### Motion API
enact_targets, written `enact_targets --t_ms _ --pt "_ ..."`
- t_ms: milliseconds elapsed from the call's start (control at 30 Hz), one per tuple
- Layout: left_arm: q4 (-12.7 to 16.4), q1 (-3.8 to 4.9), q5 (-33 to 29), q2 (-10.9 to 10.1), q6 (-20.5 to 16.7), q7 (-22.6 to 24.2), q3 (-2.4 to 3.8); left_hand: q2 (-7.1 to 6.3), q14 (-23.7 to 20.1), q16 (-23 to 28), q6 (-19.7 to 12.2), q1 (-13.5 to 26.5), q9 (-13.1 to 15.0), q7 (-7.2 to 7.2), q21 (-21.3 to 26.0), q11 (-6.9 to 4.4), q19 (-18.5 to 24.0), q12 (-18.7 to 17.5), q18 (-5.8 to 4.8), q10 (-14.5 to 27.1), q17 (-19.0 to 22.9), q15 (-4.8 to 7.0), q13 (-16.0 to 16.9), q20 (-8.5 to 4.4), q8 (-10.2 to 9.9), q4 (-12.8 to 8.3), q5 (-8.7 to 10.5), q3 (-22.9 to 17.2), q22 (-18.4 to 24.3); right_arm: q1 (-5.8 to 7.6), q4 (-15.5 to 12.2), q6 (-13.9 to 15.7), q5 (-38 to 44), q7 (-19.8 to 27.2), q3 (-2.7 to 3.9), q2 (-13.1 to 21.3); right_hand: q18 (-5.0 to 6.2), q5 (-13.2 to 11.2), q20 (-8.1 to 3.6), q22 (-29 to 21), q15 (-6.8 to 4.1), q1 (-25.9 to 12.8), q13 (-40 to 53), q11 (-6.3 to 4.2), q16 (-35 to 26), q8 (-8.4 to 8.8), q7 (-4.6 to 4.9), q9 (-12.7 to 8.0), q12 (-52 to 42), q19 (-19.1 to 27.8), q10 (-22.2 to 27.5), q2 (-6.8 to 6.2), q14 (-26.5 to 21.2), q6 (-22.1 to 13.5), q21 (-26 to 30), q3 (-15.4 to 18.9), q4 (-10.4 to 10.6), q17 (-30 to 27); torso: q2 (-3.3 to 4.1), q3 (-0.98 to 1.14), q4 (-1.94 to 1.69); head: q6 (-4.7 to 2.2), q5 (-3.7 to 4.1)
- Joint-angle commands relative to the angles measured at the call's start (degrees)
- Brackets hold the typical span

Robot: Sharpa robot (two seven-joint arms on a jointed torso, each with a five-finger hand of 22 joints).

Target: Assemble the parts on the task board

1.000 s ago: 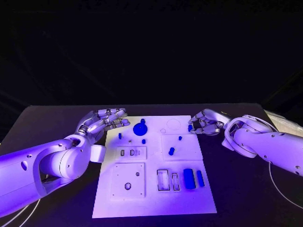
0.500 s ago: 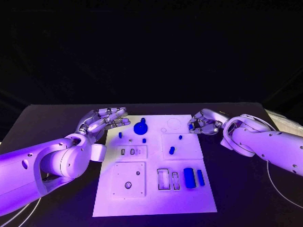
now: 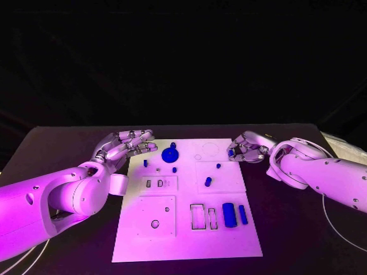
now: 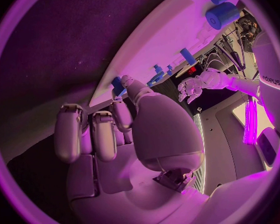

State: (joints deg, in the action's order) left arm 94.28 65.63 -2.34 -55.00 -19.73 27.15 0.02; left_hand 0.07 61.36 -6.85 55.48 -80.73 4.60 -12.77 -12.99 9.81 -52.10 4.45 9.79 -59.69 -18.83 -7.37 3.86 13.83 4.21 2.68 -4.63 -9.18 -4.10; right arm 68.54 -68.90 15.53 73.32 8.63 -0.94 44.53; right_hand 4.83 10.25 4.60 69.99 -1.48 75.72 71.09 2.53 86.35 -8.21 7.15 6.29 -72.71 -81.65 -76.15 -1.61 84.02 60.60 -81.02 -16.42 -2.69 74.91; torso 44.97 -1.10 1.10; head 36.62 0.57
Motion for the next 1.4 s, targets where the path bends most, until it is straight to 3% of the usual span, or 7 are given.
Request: enact_targets --t_ms 33,167,467,700,967,1133,1400 --pt "0.18 0.01 0.40 0.00 0.92 0.38 0.03 0.30 -0.32 0.25 -0.33 0.39 0.00 -0.05 0.20 0.08 0.21 0.01 0.70 0.29 0.05 -0.03 -0.06 -0.02 0.03 0.04 -0.15 -0.28 -0.01 -0.04 -0.85 1.81 -0.52 -0.85 0.00 0.12 -0.89 -1.15 -0.63 0.03 -0.66 0.54 0.05 -0.54 0.14 -0.63 -0.35 0.35 -0.16 -0.03 0.07 1.69 4.44 0.75 -0.35 -1.07 -0.24 7.48 -0.01 0.01 0.02 0.10 -0.02" --pt "0.19 0.01 0.40 -0.08 0.93 0.34 0.03 0.30 -0.32 0.25 -0.33 0.39 0.00 -0.05 0.20 0.08 0.21 0.01 0.70 0.29 0.05 -0.03 -0.06 -0.02 0.03 0.04 -0.15 -0.28 -0.01 0.22 -3.25 3.20 -2.02 -1.86 0.11 0.74 -0.87 -2.10 -0.82 -0.07 -0.82 0.87 -0.43 -0.71 0.16 -0.99 -0.53 0.49 0.41 0.00 0.32 2.79 4.46 1.02 -0.29 -2.24 -0.53 7.59 -0.05 -0.06 -0.05 0.07 -0.06" --pt "-0.02 0.02 0.40 -0.14 0.87 0.34 0.03 0.31 -0.31 0.26 -0.32 0.39 0.00 -0.05 0.19 0.08 0.21 0.01 0.70 0.29 0.07 -0.03 -0.06 -0.02 0.04 0.03 -0.16 -0.31 -0.01 2.16 -10.51 4.60 -5.57 -3.61 0.33 2.14 -0.88 -2.68 -0.90 -0.11 -0.86 0.61 -0.90 -0.72 0.23 -1.12 -0.54 0.54 0.94 0.01 0.60 2.92 4.50 0.98 -0.26 -2.60 -0.59 7.78 -0.20 -0.13 -0.05 -0.15 -0.13" --pt "-0.71 0.02 0.29 0.18 0.91 0.40 0.03 0.31 -0.31 0.26 -0.32 0.39 0.00 -0.05 0.19 0.08 0.21 0.01 0.70 0.29 0.07 -0.03 -0.06 -0.02 0.04 0.03 -0.16 -0.31 -0.01 2.54 -14.00 4.29 -6.29 -5.44 0.33 -0.50 -0.86 -2.81 -0.91 -0.19 -0.86 0.28 -1.07 -0.70 0.23 -1.14 -0.52 0.55 1.13 0.04 0.69 2.84 4.50 0.92 -0.22 -2.61 -0.51 7.79 -0.72 -0.43 -0.20 0.18 -0.86" --pt "-1.69 0.02 0.01 0.59 0.92 0.55 0.03 0.31 -0.31 0.26 -0.32 0.39 0.00 -0.05 0.19 0.08 0.21 0.01 0.70 0.29 0.07 -0.03 -0.06 -0.02 0.04 0.03 -0.16 -0.31 -0.01 1.48 -16.10 3.56 -1.16 -10.04 -0.35 -6.27 -0.82 -2.74 -0.91 -0.47 -0.83 -0.11 -2.05 -0.65 0.13 -1.04 -0.44 0.50 2.16 0.17 1.42 2.85 4.45 0.55 -0.07 -2.79 -0.42 7.62 -1.15 -0.70 -0.55 1.15 -2.40" --pt "-2.35 0.02 -0.03 0.57 0.73 0.72 0.03 0.31 -0.31 0.26 -0.32 0.39 0.00 -0.05 0.19 0.08 0.21 0.01 0.70 0.29 0.07 -0.03 -0.06 -0.02 0.04 0.03 -0.16 -0.31 -0.01 0.43 -16.03 3.84 2.61 -14.42 -0.76 -9.22 -0.76 -2.64 -0.89 -0.80 -0.81 -0.29 -2.89 -0.61 -0.12 -0.99 -0.39 0.47 3.04 0.31 2.05 2.71 4.35 0.32 0.09 -2.97 -0.52 7.15 -1.14 -0.68 -0.54 1.83 -3.52" --pt "-2.52 0.02 -0.04 0.59 0.72 0.88 0.03 0.36 -0.26 0.29 -0.29 0.41 0.01 -0.03 0.18 0.07 0.20 0.03 0.71 0.26 0.15 -0.03 -0.05 -0.01 0.06 -0.01 -0.18 -0.41 -0.02 -1.90 -15.46 4.74 7.02 -19.70 -1.12 -12.60 -0.67 -2.75 -0.86 -1.29 -0.77 -0.88 -3.68 -0.57 -0.37 -1.06 -0.35 0.49 3.88 0.51 2.57 2.16 4.24 0.28 0.35 -2.90 -0.54 6.69 -1.07 -0.68 -0.49 2.09 -4.24"
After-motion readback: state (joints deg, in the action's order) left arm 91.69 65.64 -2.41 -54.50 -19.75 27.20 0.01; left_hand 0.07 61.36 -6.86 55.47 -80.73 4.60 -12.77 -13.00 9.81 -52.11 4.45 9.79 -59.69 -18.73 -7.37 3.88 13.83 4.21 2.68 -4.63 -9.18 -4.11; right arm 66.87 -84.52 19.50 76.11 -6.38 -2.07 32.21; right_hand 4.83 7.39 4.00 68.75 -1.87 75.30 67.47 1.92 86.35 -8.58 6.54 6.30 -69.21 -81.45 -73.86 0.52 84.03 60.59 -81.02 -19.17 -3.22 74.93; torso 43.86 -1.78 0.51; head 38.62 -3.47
